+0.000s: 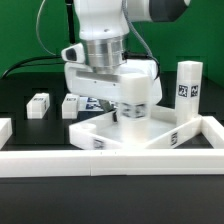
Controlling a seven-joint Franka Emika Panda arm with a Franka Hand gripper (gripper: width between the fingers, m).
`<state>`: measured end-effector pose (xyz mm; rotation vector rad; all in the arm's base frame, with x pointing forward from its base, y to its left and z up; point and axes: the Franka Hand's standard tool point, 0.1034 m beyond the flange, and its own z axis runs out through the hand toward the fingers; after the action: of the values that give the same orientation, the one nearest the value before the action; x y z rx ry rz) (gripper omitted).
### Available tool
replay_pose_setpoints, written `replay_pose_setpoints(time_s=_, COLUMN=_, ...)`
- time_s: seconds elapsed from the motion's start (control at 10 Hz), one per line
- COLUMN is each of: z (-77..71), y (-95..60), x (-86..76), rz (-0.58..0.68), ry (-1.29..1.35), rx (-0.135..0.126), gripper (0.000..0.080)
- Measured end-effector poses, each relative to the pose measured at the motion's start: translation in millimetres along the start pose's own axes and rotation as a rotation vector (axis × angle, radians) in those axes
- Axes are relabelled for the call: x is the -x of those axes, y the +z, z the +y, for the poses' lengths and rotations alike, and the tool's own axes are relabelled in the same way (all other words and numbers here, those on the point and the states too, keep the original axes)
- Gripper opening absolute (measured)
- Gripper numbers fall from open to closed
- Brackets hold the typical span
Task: Assemble desk
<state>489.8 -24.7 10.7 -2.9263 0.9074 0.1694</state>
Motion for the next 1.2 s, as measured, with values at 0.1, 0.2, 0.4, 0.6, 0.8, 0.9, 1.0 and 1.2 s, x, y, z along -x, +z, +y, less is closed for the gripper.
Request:
replay_pose_setpoints(time_s=0.1, z=-4.8, y=-1.0, x=-4.4, rz=0.011, ry=-0.123, rx=0.012, gripper=0.0065)
replay_pose_setpoints(time_s=0.2, z=-8.2, y=-3.3, x=-11.6, rz=0.025, ry=-0.238, rx=0.017, gripper=0.0063)
replay_pose_setpoints(time_s=0.4, z=-13.0, y=-5.1, x=-19.5, rz=0.035, ry=-0.402, rx=0.026, gripper=0.0063)
replay_pose_setpoints(time_s=0.6, z=-8.6, y=-4.3, x=-20.3, rz=0.03, ry=-0.525, rx=0.039, gripper=0.0063)
replay_pose_setpoints(time_s=0.8, z=-5.8, y=-4.2, x=-21.5, rz=0.025, ry=-0.653, rx=0.053, gripper=0.0063)
replay_pose_setpoints(time_s=0.9, z=-3.9, y=-3.9, x=-23.4, rz=0.023, ry=-0.702, rx=0.059, gripper=0.0063)
replay_pose_setpoints(time_s=1.0, z=-2.9, y=-5.1, x=-35.2, rz=0.015, ry=-0.85, rx=0.071, gripper=0.0063)
replay_pose_setpoints(time_s=1.2, z=-9.5, y=-9.0, x=-58.8, rz=0.038, ry=-0.981, rx=0.082, gripper=0.0063)
